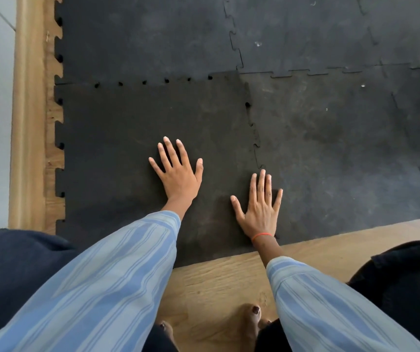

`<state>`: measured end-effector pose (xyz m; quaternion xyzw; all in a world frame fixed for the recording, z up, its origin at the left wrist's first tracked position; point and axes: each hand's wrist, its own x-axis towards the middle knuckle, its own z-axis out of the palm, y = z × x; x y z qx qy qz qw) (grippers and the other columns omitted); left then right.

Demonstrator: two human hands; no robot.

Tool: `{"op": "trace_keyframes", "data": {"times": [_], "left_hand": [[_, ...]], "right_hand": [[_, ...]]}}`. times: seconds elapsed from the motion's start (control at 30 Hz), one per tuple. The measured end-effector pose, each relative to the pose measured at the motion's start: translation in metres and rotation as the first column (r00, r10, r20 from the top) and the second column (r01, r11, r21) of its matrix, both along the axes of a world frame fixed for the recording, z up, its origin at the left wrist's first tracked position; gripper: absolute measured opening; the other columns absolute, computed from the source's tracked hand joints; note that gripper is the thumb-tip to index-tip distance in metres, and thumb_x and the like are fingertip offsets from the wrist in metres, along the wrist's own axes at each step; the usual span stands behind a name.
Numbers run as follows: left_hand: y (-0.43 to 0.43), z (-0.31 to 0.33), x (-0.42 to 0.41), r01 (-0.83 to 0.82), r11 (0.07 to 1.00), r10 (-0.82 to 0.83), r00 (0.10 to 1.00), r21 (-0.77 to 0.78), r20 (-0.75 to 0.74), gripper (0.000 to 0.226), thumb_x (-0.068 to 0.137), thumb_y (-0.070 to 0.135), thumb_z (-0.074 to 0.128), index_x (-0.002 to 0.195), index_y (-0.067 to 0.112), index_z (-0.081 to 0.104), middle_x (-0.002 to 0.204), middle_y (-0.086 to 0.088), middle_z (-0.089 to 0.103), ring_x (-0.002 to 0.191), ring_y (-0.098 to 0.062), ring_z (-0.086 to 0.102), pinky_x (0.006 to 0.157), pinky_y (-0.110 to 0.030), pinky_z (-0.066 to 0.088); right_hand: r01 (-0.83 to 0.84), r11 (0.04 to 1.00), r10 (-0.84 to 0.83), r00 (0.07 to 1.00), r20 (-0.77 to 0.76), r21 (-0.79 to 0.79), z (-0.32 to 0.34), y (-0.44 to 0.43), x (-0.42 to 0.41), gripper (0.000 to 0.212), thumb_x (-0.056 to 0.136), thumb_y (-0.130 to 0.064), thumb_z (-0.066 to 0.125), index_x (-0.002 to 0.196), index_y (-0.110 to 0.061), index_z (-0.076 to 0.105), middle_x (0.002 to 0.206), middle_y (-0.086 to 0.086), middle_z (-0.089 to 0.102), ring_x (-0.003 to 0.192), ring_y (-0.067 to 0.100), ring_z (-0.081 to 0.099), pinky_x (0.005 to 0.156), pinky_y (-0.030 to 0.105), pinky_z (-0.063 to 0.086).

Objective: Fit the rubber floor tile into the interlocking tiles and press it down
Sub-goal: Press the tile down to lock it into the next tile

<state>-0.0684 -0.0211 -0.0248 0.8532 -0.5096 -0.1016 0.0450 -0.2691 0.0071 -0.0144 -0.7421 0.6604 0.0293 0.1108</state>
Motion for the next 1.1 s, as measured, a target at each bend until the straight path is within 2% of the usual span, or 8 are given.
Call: {"op": "trace_keyframes", "data": {"times": [0.1,0.23,0.33,0.63,0.87,0.93,1.0,1.1], "left_hand": [[0.001,-0.003,-0.002,0.008,1.0,-0.007,1.0,-0.008,0.01,0.074,0.095,0.055,0.023,0.151,0.007,0.021,0.157,-0.024,0.013,0.145,-0.04,0.012,0.111,-0.066,0.01],[-0.002,-0.004,0.011,0.077,0.997,-0.076,0.997,-0.024,0.033,0.075,0.093,0.058,0.026,0.15,0.009,0.025,0.156,-0.025,0.017,0.143,-0.041,0.017,0.112,-0.062,0.013],[-0.002,-0.006,0.027,0.127,0.99,-0.125,0.992,-0.054,0.033,0.075,0.091,0.061,0.031,0.15,0.015,0.026,0.157,-0.022,0.017,0.144,-0.038,0.016,0.115,-0.057,0.011],[-0.01,-0.002,0.021,0.08,0.996,-0.079,0.997,-0.045,0.024,0.074,0.09,0.06,0.027,0.148,0.014,0.032,0.155,-0.024,0.022,0.142,-0.04,0.021,0.113,-0.061,0.015],[-0.012,-0.003,0.024,0.093,0.995,-0.09,0.994,-0.045,0.059,0.075,0.088,0.062,0.028,0.147,0.016,0.033,0.154,-0.023,0.025,0.141,-0.038,0.025,0.114,-0.057,0.019],[-0.017,-0.004,0.031,0.123,0.991,-0.119,0.991,-0.059,0.063,0.076,0.087,0.064,0.028,0.147,0.018,0.032,0.155,-0.021,0.022,0.143,-0.036,0.022,0.116,-0.053,0.017],[-0.023,-0.005,0.041,0.144,0.986,-0.14,0.989,-0.079,0.053,0.077,0.086,0.065,0.029,0.147,0.019,0.032,0.157,-0.019,0.02,0.144,-0.033,0.02,0.117,-0.05,0.015],[-0.029,-0.006,0.053,0.172,0.979,-0.166,0.984,-0.11,0.058,0.077,0.085,0.066,0.029,0.147,0.02,0.034,0.158,-0.015,0.02,0.144,-0.03,0.02,0.118,-0.048,0.015]], "right_hand": [[-0.057,0.998,0.058,0.998,0.024,-0.039,-0.001,-0.03,0.009,0.081,0.089,-0.065,0.024,0.153,-0.016,0.017,0.162,0.005,0.008,0.15,0.02,0.006,0.12,0.052,0.005],[-0.008,1.0,0.009,1.0,0.025,-0.026,-0.001,-0.095,0.028,0.092,0.084,-0.072,0.015,0.154,-0.013,0.007,0.163,0.005,0.002,0.15,0.018,0.0,0.121,0.048,-0.001],[0.032,0.999,-0.032,0.999,0.026,0.005,-0.002,-0.115,0.035,0.098,0.082,-0.078,0.019,0.154,-0.013,0.002,0.163,0.002,-0.001,0.15,0.015,-0.004,0.12,0.047,-0.006],[-0.018,0.995,0.011,0.997,0.076,0.103,0.006,-0.148,0.042,0.092,0.088,-0.073,0.018,0.152,-0.011,-0.007,0.162,0.001,-0.015,0.148,0.014,-0.015,0.12,0.047,-0.01],[-0.079,0.996,0.08,0.995,0.053,-0.03,-0.004,-0.191,0.058,0.08,0.094,-0.062,0.02,0.153,-0.012,-0.003,0.163,0.003,-0.008,0.149,0.019,-0.009,0.12,0.051,-0.002],[-0.173,0.98,0.177,0.984,0.032,-0.099,-0.007,-0.201,0.062,0.079,0.095,-0.06,0.021,0.153,-0.01,-0.002,0.163,0.005,-0.007,0.149,0.019,-0.008,0.121,0.049,-0.001],[-0.274,0.956,0.276,0.961,0.007,-0.104,-0.007,-0.21,0.067,0.083,0.093,-0.063,0.019,0.152,-0.008,-0.003,0.163,0.005,-0.007,0.149,0.018,-0.007,0.121,0.047,-0.001],[-0.283,0.954,0.285,0.958,0.009,-0.098,-0.008,-0.223,0.07,0.094,0.087,-0.072,0.017,0.153,-0.008,-0.003,0.162,0.005,-0.008,0.149,0.017,-0.008,0.122,0.044,-0.004]]}}
